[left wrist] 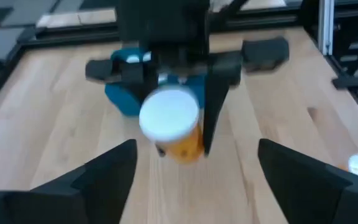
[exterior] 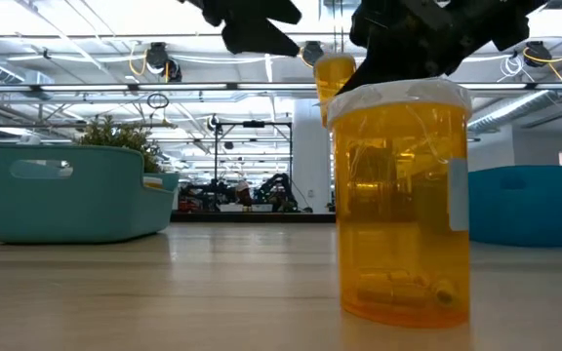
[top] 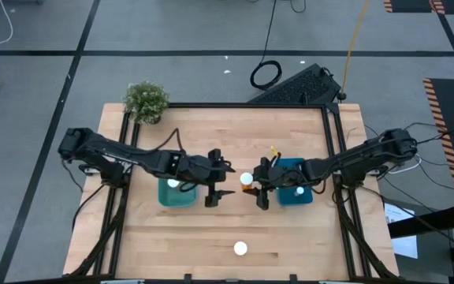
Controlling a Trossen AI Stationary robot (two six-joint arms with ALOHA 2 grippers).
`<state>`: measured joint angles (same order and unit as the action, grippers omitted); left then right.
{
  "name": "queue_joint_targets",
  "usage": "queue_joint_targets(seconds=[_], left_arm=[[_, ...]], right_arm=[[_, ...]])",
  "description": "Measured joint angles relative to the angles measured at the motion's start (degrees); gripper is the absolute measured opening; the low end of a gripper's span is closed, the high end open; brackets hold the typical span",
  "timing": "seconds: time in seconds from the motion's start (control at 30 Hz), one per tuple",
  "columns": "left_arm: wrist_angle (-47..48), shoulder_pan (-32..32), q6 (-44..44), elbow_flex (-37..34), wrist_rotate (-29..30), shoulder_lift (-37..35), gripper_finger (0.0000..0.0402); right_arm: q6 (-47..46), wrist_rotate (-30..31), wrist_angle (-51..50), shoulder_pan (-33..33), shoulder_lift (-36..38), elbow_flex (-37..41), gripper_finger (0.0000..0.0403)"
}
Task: Pick and place medicine bottles into bin by pill shape (circle, oval)
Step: Put the big orange capsule bottle into the green bin
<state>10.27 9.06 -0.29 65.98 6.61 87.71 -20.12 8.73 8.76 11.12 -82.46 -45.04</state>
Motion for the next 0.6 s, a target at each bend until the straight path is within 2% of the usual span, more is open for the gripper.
queue_joint_targets(seconds=[0.17,0.23,0.37,0.5,0.6], left_arm=[[-3.0,0.43,0.17,0.09,2.97,2.93,0.0388],[-2.73,0.43,0.17,0.0,3.61,3.36,0.0397],[-5.89,-0.4,0.17,0.04,3.71,4.58,0.0387],[-8.23,-1.56,-0.2,0.06,-0.23,5.02,0.0377],[-8.49,-1.9,-1.4,0.06,-0.61,5.02,0.0373]], right_arm=[[0.92,-0.07,0.81,0.55,-1.32,0.04,0.0185],[1.49,0.09,1.49,0.63,-1.23,0.01,0.0185],[3.17,0.05,2.82,0.61,-1.28,0.02,0.0185],[4.48,0.15,2.95,0.61,-1.27,0.02,0.0185],[6.08,0.38,3.59,0.63,-1.27,0.02,0.0185]])
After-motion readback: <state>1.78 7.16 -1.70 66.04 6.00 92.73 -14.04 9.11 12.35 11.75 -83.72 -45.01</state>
